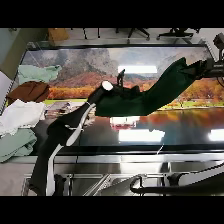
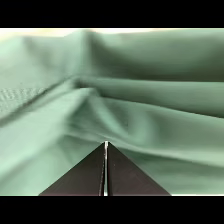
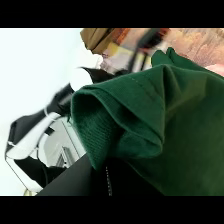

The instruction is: Fold the shirts.

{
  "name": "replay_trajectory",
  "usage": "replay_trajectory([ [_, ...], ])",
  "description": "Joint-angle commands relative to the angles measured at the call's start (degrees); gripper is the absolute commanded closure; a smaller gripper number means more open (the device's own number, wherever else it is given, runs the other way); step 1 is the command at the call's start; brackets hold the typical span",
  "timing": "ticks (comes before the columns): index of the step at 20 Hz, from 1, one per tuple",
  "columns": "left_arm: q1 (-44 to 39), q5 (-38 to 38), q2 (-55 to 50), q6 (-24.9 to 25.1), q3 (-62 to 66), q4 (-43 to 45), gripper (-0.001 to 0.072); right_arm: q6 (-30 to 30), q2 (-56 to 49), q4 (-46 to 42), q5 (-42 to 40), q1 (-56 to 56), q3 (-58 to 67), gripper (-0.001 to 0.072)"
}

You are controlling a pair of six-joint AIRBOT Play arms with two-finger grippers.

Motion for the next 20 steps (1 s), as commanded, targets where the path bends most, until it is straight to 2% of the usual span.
replay_trajectory([
  [1, 8.20, -13.29, 11.13, 7.82, -1.22, -6.69, 0.0692, 1.53, -0.11, -2.49, -3.72, 1.42, -0.04, 0.0697],
  [7, 27.04, -22.56, 33.53, 9.11, -1.25, -6.34, 0.0691, 1.68, -1.38, -3.21, -14.62, 16.52, -0.04, 0.0697],
  [13, 40.33, -28.68, 43.45, 9.99, -1.27, -6.25, 0.0691, 1.64, -8.09, -13.88, -37.57, 41.24, -0.11, 0.0688],
  [14, 41.51, -29.86, 44.06, 10.38, -1.27, -6.27, 0.0690, 1.64, -10.75, -16.55, -41.88, 45.62, -0.17, 0.0648],
  [15, 42.12, -30.51, 44.30, 10.69, -1.36, -6.29, 0.0690, 1.64, -13.64, -18.10, -45.66, 49.42, -0.17, 0.0428],
  [16, 42.45, -31.43, 44.28, 10.67, -1.36, -6.38, 0.0690, 1.62, -16.70, -18.82, -48.72, 52.76, -0.17, 0.0325],
  [18, 42.47, -32.50, 44.11, 10.73, -1.36, -6.34, 0.0691, 1.64, -19.69, -18.71, -49.99, 55.23, -0.15, 0.0327],
  [20, 42.42, -32.44, 44.11, 11.19, -1.36, -6.34, 0.0691, 2.62, -18.29, -18.73, -49.35, 52.96, 0.02, 0.0327],
])
